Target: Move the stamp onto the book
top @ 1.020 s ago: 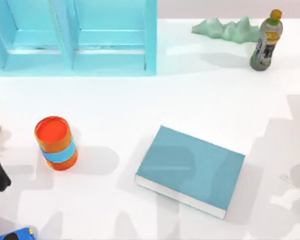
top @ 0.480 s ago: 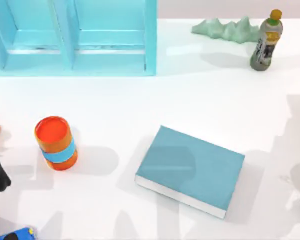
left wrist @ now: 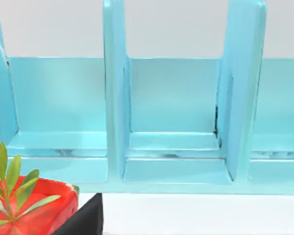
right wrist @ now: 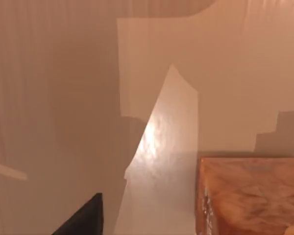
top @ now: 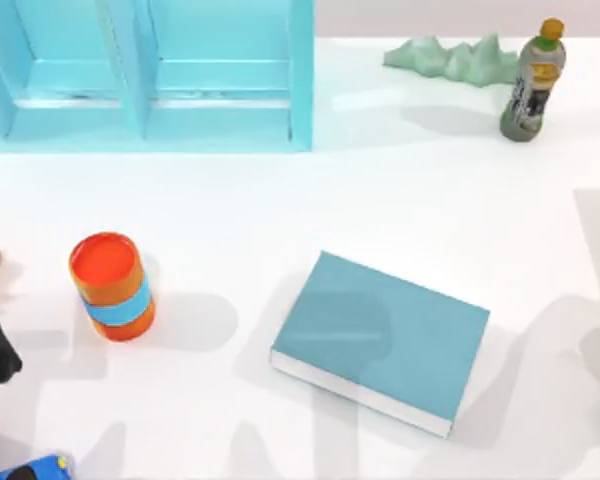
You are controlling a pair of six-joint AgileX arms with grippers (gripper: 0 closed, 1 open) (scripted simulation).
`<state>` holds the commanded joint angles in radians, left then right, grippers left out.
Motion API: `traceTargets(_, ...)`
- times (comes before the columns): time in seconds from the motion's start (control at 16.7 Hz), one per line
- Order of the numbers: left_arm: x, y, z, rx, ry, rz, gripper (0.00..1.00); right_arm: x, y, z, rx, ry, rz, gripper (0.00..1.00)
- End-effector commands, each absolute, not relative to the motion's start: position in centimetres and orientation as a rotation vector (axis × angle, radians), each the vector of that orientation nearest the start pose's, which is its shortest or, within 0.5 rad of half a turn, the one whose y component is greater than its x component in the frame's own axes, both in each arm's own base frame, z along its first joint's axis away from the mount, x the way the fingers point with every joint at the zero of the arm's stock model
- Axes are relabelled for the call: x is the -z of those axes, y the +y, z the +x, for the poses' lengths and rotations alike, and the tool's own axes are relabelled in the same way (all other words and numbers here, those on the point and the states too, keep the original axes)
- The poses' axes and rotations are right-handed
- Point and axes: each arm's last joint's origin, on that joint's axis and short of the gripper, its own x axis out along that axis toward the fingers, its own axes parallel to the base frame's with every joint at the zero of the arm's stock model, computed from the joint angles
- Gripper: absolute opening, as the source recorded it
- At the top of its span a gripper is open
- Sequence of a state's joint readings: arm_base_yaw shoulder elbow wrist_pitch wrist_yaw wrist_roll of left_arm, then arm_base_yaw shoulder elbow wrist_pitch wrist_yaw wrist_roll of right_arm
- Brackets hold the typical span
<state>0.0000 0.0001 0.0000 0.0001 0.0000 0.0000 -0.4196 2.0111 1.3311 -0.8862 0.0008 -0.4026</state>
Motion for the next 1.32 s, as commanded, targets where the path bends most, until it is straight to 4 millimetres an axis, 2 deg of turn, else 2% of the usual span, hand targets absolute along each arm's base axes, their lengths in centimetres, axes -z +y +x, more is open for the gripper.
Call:
traceTargets(0.18, -16.00, -0.12, 10.57, 0.000, 0.000, 0.000, 1.00, -13.21, -14.69, 33.63, 0.009, 1.566, 0.007, 1.00)
traceTargets(0.96, -16.00, -0.12, 10.57, 0.000, 0.000, 0.000, 1.00, -13.21, -14.69, 33.63, 0.009, 1.566, 0.007, 0.02)
traceTargets(1.32, -16.00, -0.12, 10.57, 0.000, 0.000, 0.000, 1.00, -13.21, -14.69, 33.63, 0.009, 1.566, 0.007, 0.00)
